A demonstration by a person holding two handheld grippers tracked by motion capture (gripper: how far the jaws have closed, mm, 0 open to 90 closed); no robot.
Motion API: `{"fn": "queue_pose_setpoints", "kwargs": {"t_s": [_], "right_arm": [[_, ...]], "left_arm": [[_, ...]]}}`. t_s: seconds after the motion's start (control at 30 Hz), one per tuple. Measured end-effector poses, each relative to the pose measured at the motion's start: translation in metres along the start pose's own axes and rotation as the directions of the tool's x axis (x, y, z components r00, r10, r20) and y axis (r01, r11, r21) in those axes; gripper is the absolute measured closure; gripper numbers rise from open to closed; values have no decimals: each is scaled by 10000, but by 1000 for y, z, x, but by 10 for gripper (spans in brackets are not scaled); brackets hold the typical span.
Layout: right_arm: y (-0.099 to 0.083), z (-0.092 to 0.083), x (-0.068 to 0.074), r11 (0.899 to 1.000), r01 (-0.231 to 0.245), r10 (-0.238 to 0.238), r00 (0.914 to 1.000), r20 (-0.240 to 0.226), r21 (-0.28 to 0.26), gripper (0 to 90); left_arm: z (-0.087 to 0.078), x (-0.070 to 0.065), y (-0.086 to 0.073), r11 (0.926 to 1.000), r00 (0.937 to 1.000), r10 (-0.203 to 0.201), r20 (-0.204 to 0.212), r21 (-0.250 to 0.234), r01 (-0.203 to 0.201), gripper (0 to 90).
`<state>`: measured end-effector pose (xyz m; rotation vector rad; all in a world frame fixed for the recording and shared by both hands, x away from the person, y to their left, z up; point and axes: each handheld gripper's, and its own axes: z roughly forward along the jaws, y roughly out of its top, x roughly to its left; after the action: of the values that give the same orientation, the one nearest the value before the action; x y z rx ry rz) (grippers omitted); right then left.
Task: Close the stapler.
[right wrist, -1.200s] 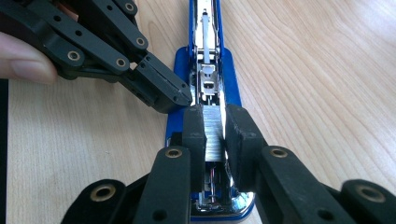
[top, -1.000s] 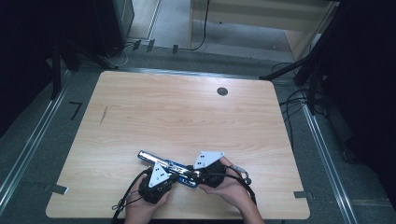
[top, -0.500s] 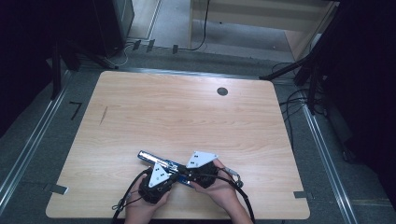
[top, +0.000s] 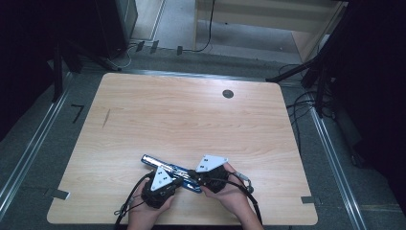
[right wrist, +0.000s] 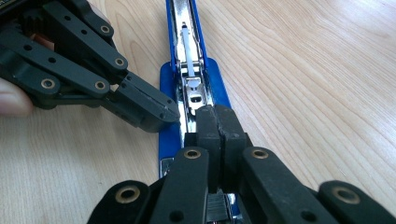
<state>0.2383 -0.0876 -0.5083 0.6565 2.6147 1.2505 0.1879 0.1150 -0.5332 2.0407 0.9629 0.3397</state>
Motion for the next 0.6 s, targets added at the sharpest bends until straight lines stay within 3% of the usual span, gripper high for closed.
{"fn": "queue_pose_setpoints", "kwargs": {"t_s": [0.2,0.33,0.43,0.6], "right_arm": [[-1,-2,-1,10000,-37,37,9999,99,-20,900],[0,-6,-1,9993,-238,242,9996,121,-302,900],[1,-11,-4,9978,-364,372,9992,133,-554,900],[5,-14,-6,9948,-557,580,9980,242,-850,900]], "left_arm": [[-2,3,0,9999,9998,-149,100,54,148,900],[-10,14,1,9967,9961,-788,393,-164,795,900],[-17,19,2,9992,9989,-398,-233,-77,396,900],[-31,42,-2,9941,9929,-1082,-502,-147,1076,900]]}}
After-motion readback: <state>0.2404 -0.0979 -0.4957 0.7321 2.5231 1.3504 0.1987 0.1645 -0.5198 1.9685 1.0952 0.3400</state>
